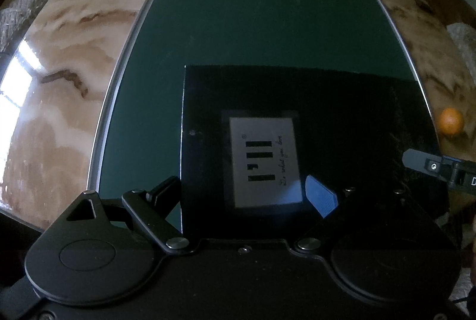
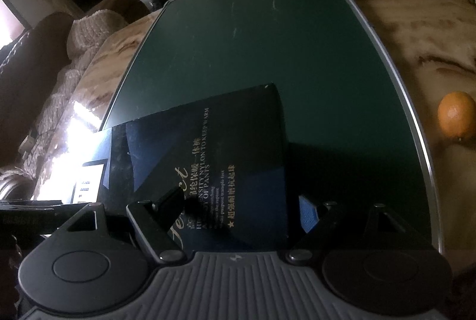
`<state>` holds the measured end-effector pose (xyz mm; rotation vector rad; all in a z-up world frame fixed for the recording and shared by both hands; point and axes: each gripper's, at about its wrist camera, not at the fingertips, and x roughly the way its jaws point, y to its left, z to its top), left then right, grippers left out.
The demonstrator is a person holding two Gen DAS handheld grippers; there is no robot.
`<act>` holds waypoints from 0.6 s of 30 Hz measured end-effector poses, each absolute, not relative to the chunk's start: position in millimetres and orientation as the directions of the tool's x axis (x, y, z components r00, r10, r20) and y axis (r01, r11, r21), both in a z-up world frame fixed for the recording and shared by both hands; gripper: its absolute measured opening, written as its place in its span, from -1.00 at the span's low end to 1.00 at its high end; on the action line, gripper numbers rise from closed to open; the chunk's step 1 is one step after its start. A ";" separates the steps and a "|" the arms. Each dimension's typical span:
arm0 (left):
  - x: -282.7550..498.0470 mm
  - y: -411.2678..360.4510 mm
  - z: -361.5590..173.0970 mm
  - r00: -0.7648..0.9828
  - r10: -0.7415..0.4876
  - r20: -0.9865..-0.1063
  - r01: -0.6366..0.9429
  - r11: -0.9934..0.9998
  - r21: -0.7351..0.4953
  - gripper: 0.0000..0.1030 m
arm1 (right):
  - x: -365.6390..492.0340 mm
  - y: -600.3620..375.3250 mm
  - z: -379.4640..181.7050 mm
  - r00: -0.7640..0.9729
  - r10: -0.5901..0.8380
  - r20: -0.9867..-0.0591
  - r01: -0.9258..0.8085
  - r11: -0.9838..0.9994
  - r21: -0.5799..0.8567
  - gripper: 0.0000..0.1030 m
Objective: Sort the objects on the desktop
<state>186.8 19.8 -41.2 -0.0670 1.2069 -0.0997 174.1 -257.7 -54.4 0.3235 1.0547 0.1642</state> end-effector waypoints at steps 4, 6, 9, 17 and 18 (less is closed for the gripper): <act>182.5 17.5 -43.7 0.348 -0.109 -0.931 0.045 0.994 -0.099 0.76 | 172.4 -259.0 -55.7 0.485 0.283 -0.828 0.033 0.940 0.340 0.60; 181.0 16.4 -44.8 0.348 -0.104 -0.932 0.047 0.995 -0.094 0.76 | 170.6 -260.0 -57.2 0.483 0.282 -0.829 0.036 0.939 0.341 0.60; 181.7 15.2 -47.1 0.349 -0.099 -0.932 0.047 0.995 -0.087 0.77 | 171.4 -262.7 -61.0 0.481 0.288 -0.828 0.044 0.935 0.352 0.60; 188.6 15.4 -55.2 0.346 -0.094 -0.933 0.041 0.996 -0.085 0.77 | 177.6 -266.7 -71.7 0.484 0.294 -0.824 0.060 0.929 0.366 0.60; 189.7 15.7 -55.7 0.345 -0.095 -0.934 0.040 0.995 -0.087 0.77 | 178.1 -266.8 -73.0 0.484 0.294 -0.824 0.061 0.928 0.367 0.60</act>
